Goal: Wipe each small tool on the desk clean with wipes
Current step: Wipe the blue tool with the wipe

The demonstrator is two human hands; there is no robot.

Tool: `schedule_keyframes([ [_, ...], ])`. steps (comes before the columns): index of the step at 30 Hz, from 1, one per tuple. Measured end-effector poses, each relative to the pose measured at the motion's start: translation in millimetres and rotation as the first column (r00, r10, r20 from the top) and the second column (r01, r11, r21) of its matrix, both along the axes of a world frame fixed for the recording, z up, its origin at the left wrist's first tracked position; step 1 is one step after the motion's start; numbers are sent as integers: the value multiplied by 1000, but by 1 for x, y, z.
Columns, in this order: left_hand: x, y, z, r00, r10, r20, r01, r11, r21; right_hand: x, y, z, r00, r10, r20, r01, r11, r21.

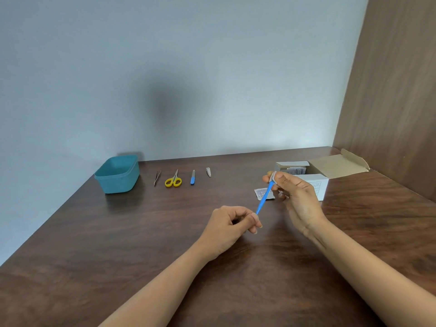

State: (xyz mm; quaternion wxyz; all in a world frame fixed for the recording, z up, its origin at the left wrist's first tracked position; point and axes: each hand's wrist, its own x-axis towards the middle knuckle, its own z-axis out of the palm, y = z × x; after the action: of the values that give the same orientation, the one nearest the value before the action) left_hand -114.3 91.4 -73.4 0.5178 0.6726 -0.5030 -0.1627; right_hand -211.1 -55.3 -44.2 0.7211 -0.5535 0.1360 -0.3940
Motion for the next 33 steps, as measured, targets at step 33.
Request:
schedule_keyframes([
  [33,177,145,75,473,768,431,-866,495,69,159,97,-27,971,170,-169,-177,984,-30],
])
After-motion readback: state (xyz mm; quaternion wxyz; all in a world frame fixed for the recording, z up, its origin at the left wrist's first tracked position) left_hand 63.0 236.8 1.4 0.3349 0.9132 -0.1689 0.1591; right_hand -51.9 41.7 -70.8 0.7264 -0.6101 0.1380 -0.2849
